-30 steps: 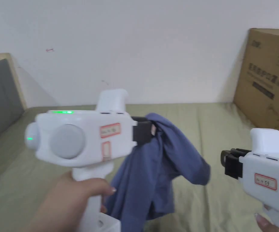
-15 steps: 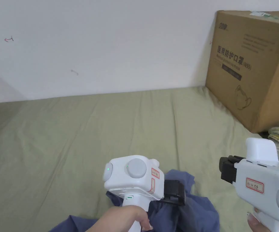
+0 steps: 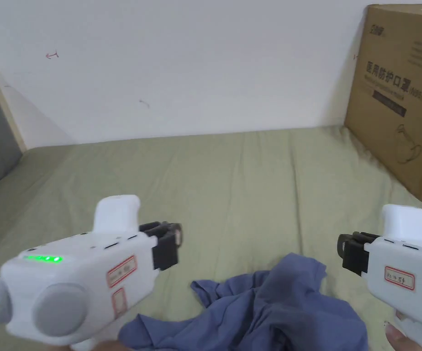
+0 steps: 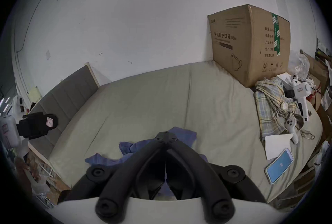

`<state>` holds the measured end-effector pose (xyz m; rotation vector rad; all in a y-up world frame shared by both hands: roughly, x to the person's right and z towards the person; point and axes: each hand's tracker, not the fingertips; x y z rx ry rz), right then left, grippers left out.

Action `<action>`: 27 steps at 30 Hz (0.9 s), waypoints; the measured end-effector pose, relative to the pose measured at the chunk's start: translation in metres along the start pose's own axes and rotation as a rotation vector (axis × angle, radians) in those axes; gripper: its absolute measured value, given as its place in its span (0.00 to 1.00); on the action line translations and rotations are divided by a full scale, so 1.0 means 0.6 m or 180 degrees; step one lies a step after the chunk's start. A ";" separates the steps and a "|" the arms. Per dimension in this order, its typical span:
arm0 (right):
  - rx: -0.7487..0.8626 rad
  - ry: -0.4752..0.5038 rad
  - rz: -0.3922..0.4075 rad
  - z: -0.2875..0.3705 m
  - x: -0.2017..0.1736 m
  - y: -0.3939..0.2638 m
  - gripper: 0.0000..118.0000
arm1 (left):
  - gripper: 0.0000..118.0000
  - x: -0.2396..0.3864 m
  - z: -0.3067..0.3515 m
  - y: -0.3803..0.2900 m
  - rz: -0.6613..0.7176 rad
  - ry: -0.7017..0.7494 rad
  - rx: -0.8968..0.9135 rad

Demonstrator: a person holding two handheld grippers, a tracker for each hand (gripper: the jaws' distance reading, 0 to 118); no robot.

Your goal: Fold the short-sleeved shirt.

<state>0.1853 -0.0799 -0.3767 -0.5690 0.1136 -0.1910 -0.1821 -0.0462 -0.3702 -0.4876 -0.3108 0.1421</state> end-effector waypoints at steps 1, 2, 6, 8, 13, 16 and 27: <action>-0.0011 0.0021 -0.0001 -0.002 -0.002 0.000 0.01 | 0.00 -0.014 0.009 -0.005 0.0007 0.0159 0.0059; -0.0026 0.0041 0.0005 -0.004 -0.005 -0.001 0.01 | 0.00 -0.035 0.015 -0.012 0.0075 0.0188 -0.0028; -0.0054 0.0093 0.0080 -0.006 -0.013 -0.001 0.01 | 0.00 -0.121 -0.025 -0.045 0.0364 0.0507 -0.0572; -0.0075 0.0110 0.0098 -0.009 -0.014 -0.003 0.01 | 0.00 -0.166 -0.071 -0.075 0.0535 0.0684 -0.1045; -0.0197 0.0097 0.0063 -0.023 -0.004 -0.013 0.01 | 0.79 -0.231 -0.187 -0.147 0.1082 0.0742 -0.1734; -0.0267 0.0064 0.0044 -0.033 0.006 -0.021 0.01 | 0.99 -0.243 -0.227 -0.182 0.1373 0.0753 -0.1755; -0.0717 0.0389 -0.0119 -0.145 0.062 -0.024 0.01 | 0.06 -0.143 -0.215 -0.207 0.0450 0.0363 -0.1709</action>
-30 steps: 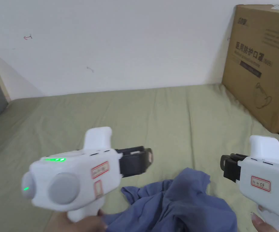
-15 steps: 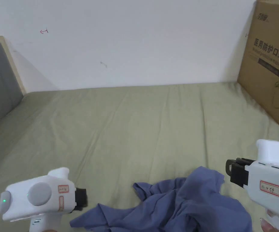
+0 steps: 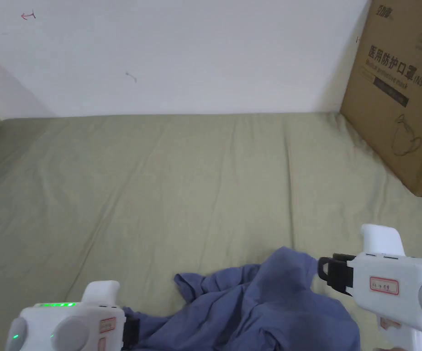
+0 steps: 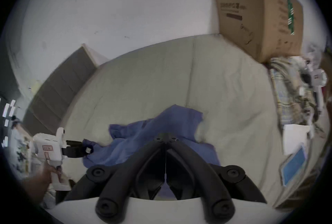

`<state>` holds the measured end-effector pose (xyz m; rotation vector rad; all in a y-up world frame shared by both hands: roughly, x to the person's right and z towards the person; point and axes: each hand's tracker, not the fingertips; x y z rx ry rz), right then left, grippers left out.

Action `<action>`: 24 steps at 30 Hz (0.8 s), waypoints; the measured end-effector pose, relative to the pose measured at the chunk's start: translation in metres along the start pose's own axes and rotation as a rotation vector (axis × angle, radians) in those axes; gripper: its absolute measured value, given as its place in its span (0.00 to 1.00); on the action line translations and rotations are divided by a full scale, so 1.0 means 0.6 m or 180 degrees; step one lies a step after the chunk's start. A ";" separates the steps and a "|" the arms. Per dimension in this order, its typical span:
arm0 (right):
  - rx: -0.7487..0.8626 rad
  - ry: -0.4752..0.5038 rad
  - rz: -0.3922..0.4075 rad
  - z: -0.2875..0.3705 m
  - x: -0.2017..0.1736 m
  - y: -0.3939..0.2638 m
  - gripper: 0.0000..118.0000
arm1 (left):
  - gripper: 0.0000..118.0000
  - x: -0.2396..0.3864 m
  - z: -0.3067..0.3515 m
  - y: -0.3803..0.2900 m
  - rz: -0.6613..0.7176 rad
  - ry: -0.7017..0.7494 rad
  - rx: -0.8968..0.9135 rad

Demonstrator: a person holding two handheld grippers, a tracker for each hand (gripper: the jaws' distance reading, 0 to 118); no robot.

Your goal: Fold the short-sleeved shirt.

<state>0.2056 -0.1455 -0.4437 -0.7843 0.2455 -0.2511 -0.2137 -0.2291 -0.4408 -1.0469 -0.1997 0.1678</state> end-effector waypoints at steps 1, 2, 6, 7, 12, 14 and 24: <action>-0.0053 0.0115 -0.0050 -0.012 0.005 0.013 0.01 | 0.06 -0.004 0.016 0.001 0.0045 -0.0112 0.0110; -0.0080 0.0141 -0.0085 -0.025 0.007 0.027 0.01 | 0.06 -0.009 0.031 0.002 0.0070 -0.0187 0.0204; -0.0308 0.0057 -0.0134 -0.108 0.013 0.091 0.50 | 0.06 -0.021 0.081 0.003 0.0199 -0.0337 0.0496; -0.0544 -0.0016 -0.0194 -0.140 0.016 0.105 0.75 | 0.06 -0.020 0.088 0.005 0.0228 -0.0378 0.0559; -0.1213 -0.0450 -0.0244 -0.277 0.037 0.113 0.98 | 0.06 -0.017 0.098 0.003 0.0154 -0.0304 0.0474; -0.1646 -0.0486 -0.0147 -0.319 0.043 0.095 0.91 | 0.06 -0.018 0.098 0.001 0.0161 -0.0310 0.0482; -0.1026 -0.0049 0.0235 -0.173 0.013 0.111 0.08 | 0.06 -0.027 0.126 0.010 0.0129 -0.0264 0.0628</action>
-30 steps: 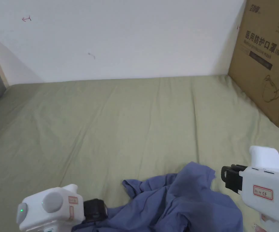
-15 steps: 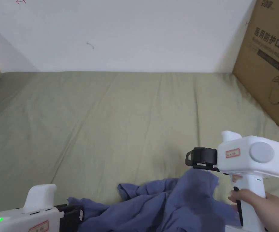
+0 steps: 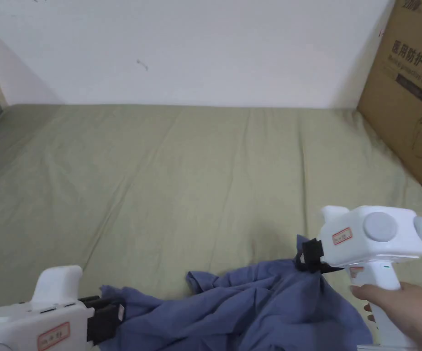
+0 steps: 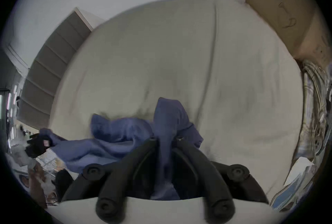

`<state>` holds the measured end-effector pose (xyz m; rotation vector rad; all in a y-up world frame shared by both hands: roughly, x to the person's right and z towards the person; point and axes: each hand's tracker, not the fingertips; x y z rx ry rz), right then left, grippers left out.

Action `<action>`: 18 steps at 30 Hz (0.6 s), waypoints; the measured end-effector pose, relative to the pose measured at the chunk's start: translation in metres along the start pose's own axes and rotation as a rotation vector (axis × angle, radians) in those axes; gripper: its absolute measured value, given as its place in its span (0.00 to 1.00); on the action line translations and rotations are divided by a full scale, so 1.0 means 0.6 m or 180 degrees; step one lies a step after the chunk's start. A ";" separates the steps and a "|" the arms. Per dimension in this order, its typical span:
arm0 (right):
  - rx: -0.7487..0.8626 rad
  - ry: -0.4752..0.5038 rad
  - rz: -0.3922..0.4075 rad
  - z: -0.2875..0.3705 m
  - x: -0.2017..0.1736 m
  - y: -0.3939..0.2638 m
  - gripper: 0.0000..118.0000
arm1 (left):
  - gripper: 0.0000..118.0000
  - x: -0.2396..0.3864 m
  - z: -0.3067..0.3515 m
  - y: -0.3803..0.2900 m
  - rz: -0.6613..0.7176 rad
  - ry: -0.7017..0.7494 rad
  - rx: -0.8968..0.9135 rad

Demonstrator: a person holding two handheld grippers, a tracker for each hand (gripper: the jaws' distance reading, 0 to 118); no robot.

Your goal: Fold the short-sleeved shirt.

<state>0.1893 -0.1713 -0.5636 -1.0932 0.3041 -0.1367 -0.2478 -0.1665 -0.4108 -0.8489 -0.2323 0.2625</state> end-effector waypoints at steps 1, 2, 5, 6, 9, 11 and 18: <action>0.0109 0.0076 -0.0032 0.028 0.002 0.000 0.08 | 0.06 0.000 0.015 0.007 -0.0017 0.0071 0.0166; 0.0227 0.0096 -0.0028 0.063 0.002 0.000 0.08 | 0.06 -0.001 0.036 0.017 -0.0024 0.0190 0.0344; 0.0531 0.0072 0.0092 0.162 0.003 0.000 0.08 | 0.06 -0.009 0.093 0.066 -0.0045 0.0263 0.0623; 0.0632 0.0112 0.0111 0.196 0.004 0.001 0.08 | 0.06 -0.010 0.112 0.089 -0.0038 0.0186 0.0654; 0.0874 0.0188 0.0232 0.283 -0.014 0.018 0.08 | 0.06 0.019 0.154 0.146 -0.0323 0.0166 0.0770; 0.1045 0.0068 0.0356 0.337 -0.038 0.033 0.08 | 0.06 0.051 0.181 0.182 -0.0582 0.0210 0.0862; 0.1481 -0.0088 0.0527 0.461 -0.082 0.131 0.08 | 0.06 0.101 0.240 0.323 -0.0462 0.0123 0.1322</action>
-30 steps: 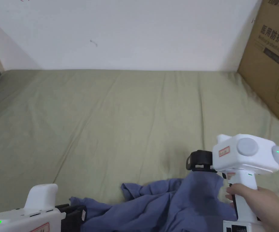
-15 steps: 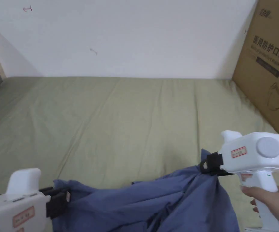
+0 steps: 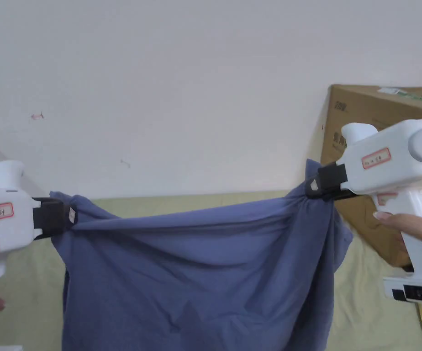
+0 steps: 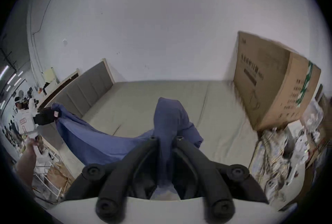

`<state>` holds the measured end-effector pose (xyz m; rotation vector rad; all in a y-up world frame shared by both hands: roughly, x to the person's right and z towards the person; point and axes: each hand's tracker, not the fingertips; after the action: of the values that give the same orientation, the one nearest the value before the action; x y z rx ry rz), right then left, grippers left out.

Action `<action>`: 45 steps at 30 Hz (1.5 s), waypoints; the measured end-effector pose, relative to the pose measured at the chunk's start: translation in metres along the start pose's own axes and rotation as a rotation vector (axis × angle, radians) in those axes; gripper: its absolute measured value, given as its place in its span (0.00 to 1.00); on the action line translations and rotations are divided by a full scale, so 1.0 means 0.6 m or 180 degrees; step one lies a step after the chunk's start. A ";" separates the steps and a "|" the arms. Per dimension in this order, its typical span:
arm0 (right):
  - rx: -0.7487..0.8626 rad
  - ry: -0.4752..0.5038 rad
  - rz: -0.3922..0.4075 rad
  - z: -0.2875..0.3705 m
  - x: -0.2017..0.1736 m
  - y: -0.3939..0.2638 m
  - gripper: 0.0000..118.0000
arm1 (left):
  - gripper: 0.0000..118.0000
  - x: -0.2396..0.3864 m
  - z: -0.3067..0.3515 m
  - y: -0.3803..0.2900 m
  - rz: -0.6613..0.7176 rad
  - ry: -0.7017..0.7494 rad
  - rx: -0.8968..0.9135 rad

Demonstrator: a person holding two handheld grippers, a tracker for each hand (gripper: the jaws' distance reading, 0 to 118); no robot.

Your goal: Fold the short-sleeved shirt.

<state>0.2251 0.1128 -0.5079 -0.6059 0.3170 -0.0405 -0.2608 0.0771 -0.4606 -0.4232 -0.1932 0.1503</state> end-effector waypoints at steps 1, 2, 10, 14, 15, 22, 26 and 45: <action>0.0039 -0.0013 0.0006 -0.003 0.002 0.022 0.08 | 0.06 0.004 -0.006 0.019 -0.0041 0.0029 0.0059; 0.0061 -0.0023 0.0022 -0.007 0.000 0.042 0.08 | 0.06 0.008 -0.013 0.037 -0.0072 0.0063 0.0115; 0.0279 -0.0299 0.0124 -0.103 -0.005 0.166 0.08 | 0.06 0.007 -0.119 0.145 -0.0131 0.0324 0.0277; 0.0401 -0.0468 0.0226 -0.174 -0.007 0.208 0.08 | 0.06 -0.005 -0.188 0.182 -0.0127 0.0381 0.0352; 0.0426 -0.0483 0.0209 -0.193 -0.006 0.217 0.08 | 0.06 -0.010 -0.206 0.189 -0.0135 0.0405 0.0372; 0.0575 -0.0539 0.0233 -0.326 0.003 0.182 0.08 | 0.06 -0.047 -0.315 0.132 -0.0034 0.0593 0.0325; -0.0104 -0.0360 0.0058 -0.430 0.025 0.029 0.08 | 0.06 -0.069 -0.372 0.002 0.0012 0.0508 -0.0410; -0.2256 0.0036 0.0077 -0.215 0.036 -0.517 0.08 | 0.06 -0.057 -0.133 -0.461 0.0043 -0.0293 -0.2926</action>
<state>0.2232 -0.2168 -0.4385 -1.3042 0.3487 0.0970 -0.2477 -0.2097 -0.4206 -1.3338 -0.3475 0.0862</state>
